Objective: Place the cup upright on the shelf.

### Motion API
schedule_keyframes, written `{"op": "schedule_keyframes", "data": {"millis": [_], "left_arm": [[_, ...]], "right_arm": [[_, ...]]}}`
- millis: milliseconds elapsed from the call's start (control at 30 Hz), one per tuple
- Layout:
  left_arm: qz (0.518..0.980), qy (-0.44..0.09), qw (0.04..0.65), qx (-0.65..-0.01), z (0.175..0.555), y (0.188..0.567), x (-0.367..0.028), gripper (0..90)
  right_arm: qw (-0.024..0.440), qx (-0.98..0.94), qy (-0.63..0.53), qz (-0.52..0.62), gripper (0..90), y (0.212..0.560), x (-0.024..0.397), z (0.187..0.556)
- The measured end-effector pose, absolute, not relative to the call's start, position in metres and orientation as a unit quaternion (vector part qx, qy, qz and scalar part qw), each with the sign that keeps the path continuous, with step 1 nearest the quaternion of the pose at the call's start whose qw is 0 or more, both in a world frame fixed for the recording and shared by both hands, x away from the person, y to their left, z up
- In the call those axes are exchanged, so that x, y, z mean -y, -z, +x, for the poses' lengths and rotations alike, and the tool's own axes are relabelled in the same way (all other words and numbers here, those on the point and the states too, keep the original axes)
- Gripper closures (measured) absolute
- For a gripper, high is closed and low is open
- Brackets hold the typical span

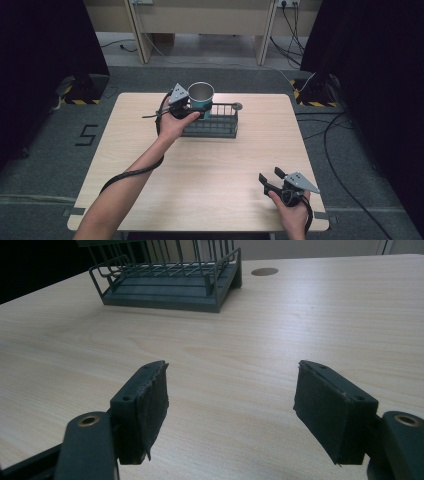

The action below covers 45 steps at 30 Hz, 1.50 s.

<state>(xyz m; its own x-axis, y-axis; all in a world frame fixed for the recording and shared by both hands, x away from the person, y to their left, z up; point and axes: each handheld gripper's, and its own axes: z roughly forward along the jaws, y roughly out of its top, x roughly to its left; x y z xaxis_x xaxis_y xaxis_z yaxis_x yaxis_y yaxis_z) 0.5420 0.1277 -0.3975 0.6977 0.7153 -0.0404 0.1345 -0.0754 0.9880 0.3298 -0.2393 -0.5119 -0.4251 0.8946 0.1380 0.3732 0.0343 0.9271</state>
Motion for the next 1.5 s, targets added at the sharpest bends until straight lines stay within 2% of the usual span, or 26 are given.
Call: {"op": "schedule_keyframes", "data": {"millis": [600,1500], "left_arm": [[0.695,-0.243,0.591,-0.330,0.564,0.414,-0.123,15.2],[0.708,-0.234,0.566,-0.351,0.570,0.441,-0.117,15.1]], "right_arm": [[0.256,-0.675,-0.509,0.469,30.3,0.512,0.239,0.330],[0.256,-0.677,-0.509,0.466,30.4,0.512,0.239,0.329]]}}
